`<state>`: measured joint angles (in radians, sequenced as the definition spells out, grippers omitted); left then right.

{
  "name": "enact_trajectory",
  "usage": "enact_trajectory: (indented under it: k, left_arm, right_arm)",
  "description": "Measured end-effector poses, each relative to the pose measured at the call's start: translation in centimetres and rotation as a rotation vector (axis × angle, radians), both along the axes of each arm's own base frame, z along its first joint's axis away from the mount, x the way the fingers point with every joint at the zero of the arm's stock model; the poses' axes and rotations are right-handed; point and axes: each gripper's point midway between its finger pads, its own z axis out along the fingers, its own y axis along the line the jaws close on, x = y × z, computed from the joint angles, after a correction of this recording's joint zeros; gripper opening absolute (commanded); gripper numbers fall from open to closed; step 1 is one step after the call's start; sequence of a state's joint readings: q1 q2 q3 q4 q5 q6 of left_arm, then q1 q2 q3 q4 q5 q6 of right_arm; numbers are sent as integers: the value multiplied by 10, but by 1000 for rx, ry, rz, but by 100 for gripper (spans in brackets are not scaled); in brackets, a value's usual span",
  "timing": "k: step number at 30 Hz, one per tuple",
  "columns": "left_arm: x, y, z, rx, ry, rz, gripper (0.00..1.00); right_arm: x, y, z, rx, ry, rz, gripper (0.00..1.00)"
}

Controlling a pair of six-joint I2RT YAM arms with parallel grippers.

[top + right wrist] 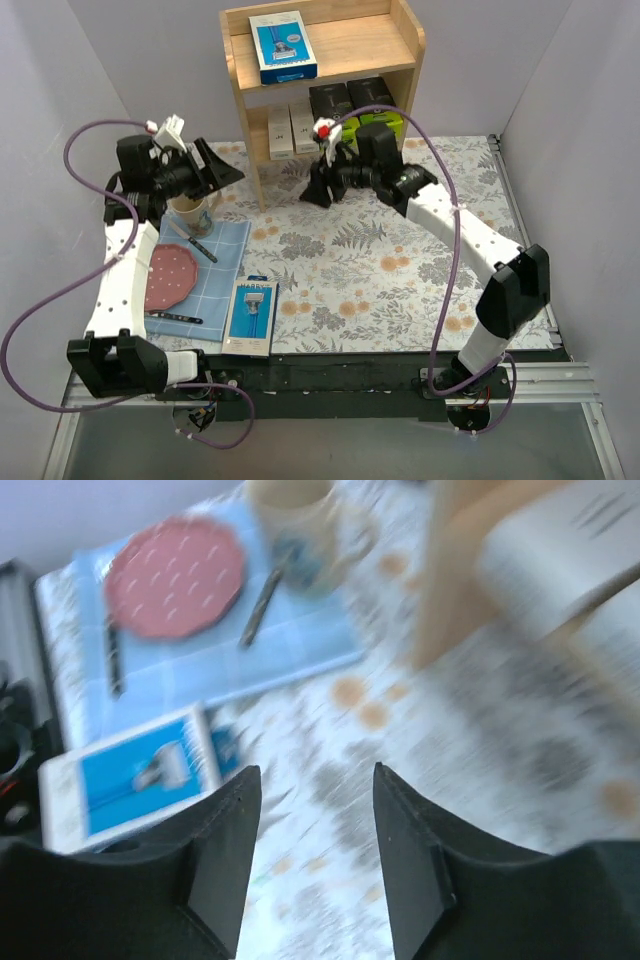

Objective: Place and organize the shaving razors onto the shelf

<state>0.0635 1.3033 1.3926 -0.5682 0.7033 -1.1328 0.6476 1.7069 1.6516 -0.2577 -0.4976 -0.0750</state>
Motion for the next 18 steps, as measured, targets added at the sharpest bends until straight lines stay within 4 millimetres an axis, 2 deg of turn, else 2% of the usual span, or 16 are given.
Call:
enact_trajectory:
  k: [1,6,9,12,18]
  left_arm:
    - [-7,3,-10,11,25,21,63]
    - [-59,13,-86,49,209,116,61]
    - [-75,17,-119,69,299,147,61]
    - [-86,21,-143,87,378,168,60]
    - [-98,23,-161,97,422,181,62]
  right_arm:
    - [-17,-1,-16,-15,47,21,61]
    - [-97,6,-91,-117,242,152,65]
    - [-130,13,-121,-161,335,227,65]
    - [-135,22,-139,-177,397,246,64]
    - [-102,60,-183,-197,487,245,63]
